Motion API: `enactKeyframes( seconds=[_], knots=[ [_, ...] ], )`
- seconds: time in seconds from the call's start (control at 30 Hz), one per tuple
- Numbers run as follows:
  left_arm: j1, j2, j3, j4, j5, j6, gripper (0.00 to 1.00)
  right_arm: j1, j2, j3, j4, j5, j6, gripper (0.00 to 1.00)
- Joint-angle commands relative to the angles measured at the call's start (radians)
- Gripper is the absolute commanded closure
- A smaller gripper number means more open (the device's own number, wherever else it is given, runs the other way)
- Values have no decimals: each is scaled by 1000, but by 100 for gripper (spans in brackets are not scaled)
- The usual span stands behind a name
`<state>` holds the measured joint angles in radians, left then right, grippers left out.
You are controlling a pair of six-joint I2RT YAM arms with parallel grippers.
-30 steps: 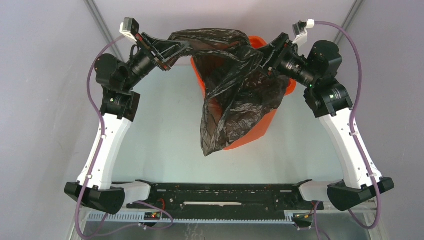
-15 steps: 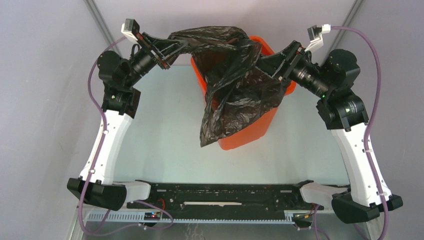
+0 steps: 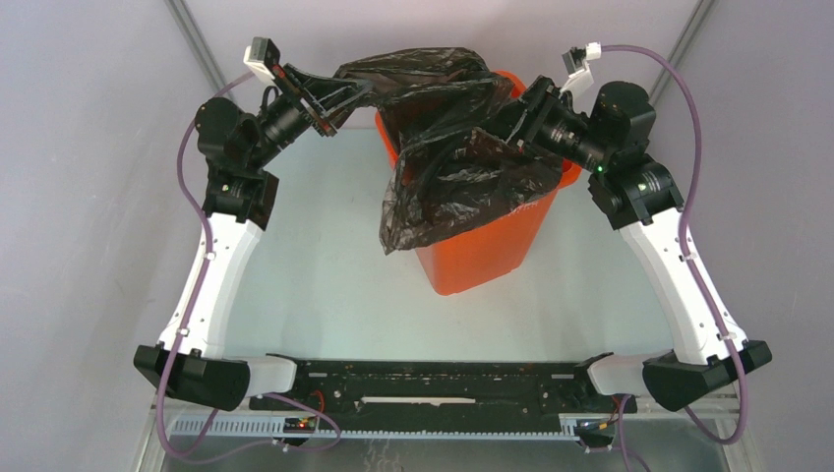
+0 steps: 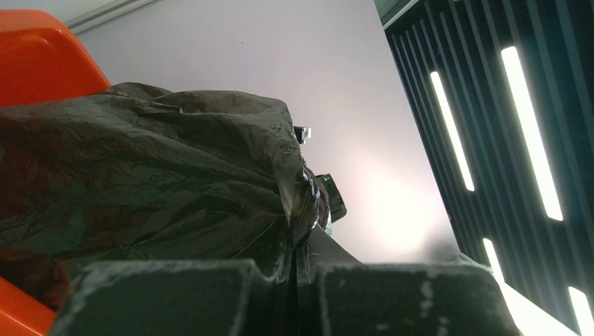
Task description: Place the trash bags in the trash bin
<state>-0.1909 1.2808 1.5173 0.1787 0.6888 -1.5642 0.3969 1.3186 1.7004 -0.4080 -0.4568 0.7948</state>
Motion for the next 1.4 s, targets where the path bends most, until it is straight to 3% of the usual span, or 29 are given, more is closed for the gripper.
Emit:
enactKeyframes(
  seconds=[0.0, 0.13, 0.23, 0.3, 0.47, 0.63, 0.7, 0.83, 0.97, 1.07, 1.1, 1.13, 1.2, 1.37],
  knots=[
    [7, -3, 35, 48, 32, -11, 100, 11, 22, 74, 54, 0, 44, 38],
    [7, -7, 34, 47, 35, -11, 100, 17, 28, 97, 40, 35, 34, 25],
    [7, -8, 35, 46, 38, -11, 100, 16, 40, 108, 57, 69, 44, 24],
    [7, -6, 37, 46, 40, -11, 100, 19, 67, 123, 69, 70, 46, 32],
    [22, -3, 39, 16, 47, 15, 100, 26, 172, 219, 72, 27, 99, 68],
    [88, -9, 37, -65, 59, 87, 98, 28, 228, 297, 106, 7, 123, 90],
    [126, -9, 40, -116, 74, 152, 85, 21, 248, 307, 110, 4, 138, 100],
    [187, -42, 34, -248, 98, 242, 47, -24, 286, 277, 142, -67, 225, 100],
    [220, -118, 106, -536, 27, 490, 22, -85, 260, 228, 127, -107, 207, 100],
    [220, -175, 166, -785, -116, 653, 15, -133, 226, 189, 80, -125, 178, 100],
    [219, -195, 174, -824, -155, 669, 7, -144, 211, 177, 66, -131, 169, 100],
    [220, -218, 167, -831, -179, 672, 2, -150, 199, 159, 56, -136, 164, 100],
    [201, -257, 171, -811, -203, 689, 0, -150, 180, 123, 56, -152, 159, 100],
    [-32, -229, 314, -805, -265, 831, 0, -138, 154, 87, 74, -173, 186, 100]
  ],
)
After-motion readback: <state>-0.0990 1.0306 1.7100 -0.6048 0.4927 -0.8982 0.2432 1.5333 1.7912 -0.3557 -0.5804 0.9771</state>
